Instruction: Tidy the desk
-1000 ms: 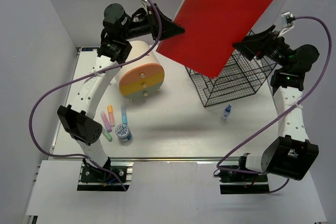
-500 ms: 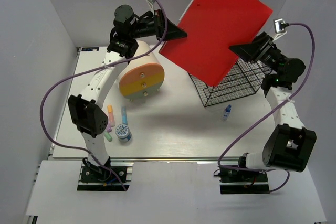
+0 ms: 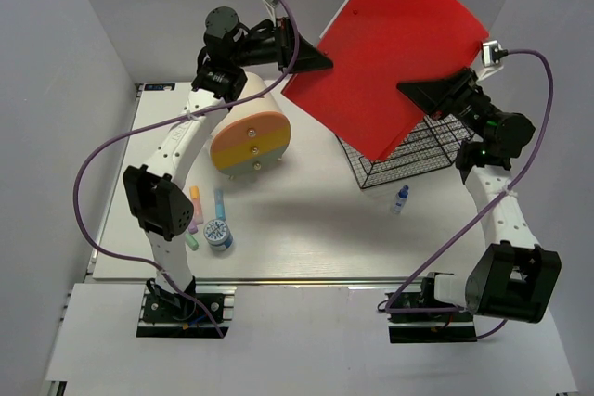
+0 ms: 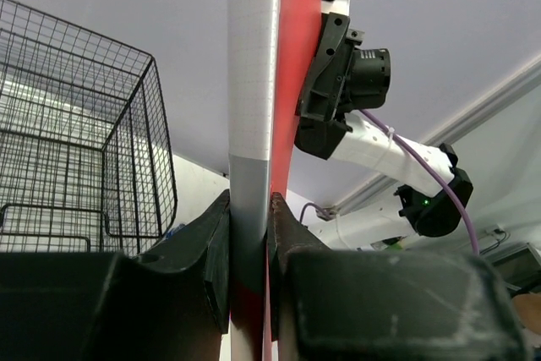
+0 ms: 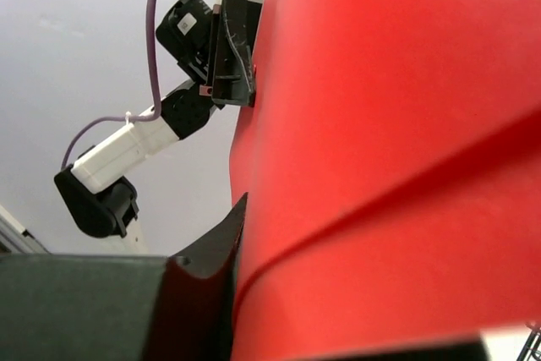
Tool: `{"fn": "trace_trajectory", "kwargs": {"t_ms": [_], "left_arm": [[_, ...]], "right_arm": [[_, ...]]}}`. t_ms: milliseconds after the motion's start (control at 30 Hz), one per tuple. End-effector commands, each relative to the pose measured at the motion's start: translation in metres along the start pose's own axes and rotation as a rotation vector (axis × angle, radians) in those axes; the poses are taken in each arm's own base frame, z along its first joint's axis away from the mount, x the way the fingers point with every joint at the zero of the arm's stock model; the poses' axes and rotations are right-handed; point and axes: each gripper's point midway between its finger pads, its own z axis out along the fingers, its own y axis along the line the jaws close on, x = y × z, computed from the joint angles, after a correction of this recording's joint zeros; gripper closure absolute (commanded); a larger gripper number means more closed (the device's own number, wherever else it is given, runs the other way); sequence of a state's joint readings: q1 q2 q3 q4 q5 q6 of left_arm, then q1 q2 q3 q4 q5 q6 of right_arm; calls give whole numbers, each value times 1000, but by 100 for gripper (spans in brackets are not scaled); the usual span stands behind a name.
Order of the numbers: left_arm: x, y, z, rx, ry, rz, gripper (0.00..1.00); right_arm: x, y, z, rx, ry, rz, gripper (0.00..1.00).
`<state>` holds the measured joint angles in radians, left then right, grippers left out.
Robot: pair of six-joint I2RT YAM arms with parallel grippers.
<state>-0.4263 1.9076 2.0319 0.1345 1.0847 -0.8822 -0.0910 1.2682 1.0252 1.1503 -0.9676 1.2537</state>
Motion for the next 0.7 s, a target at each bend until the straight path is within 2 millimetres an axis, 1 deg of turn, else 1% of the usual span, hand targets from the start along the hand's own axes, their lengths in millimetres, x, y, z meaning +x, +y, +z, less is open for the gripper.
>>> {"fn": "trace_trajectory", "kwargs": {"t_ms": [0, 33, 100, 133, 200, 233, 333, 367, 400, 433, 467, 500, 533, 567, 600, 667], "left_arm": [[-16, -20, 0, -8, -42, 38, 83], [-17, -19, 0, -18, -51, 35, 79], [-18, -15, 0, -39, -60, 19, 59], [-19, -15, 0, -46, -68, 18, 53], [-19, -16, -1, -56, -74, 13, 47], [-21, -16, -2, -67, -88, 13, 42], [-29, -15, -12, -115, -119, 29, 38], [-32, -20, -14, -124, -131, 36, 37], [-33, -18, -18, -146, -140, 28, 36], [-39, -13, -24, -183, -170, 41, 29], [-39, -18, -30, -222, -177, 24, 29], [-44, -18, -38, -265, -203, 40, 28], [-45, -17, -43, -306, -214, 79, 28], [-50, -12, -55, -385, -249, 83, 28], [-52, -30, -64, -407, -267, 118, 27], [-52, -32, -80, -506, -300, 159, 18]], "right_arm": [[2, 12, 1, -14, -24, -46, 100], [0, 11, 0, -4, -38, -32, 100], [1, 8, -2, 16, -56, 0, 100], [-1, 6, -3, 23, -63, 7, 100], [-4, 3, -4, 43, -81, 31, 100], [-6, 1, -6, 56, -90, 40, 100], [-16, -4, -10, 85, -131, 70, 100], [-19, -6, -11, 90, -137, 74, 100], [-22, -8, -12, 98, -151, 86, 100], [-28, -10, -15, 112, -168, 84, 100], [-30, -11, -16, 118, -176, 89, 100], [-36, -15, -20, 137, -198, 113, 100], [-39, -18, -22, 148, -210, 128, 100], [-45, -24, -27, 174, -229, 138, 100], [-45, -32, -30, 203, -242, 183, 100], [-51, -46, -36, 259, -271, 223, 100]]}}
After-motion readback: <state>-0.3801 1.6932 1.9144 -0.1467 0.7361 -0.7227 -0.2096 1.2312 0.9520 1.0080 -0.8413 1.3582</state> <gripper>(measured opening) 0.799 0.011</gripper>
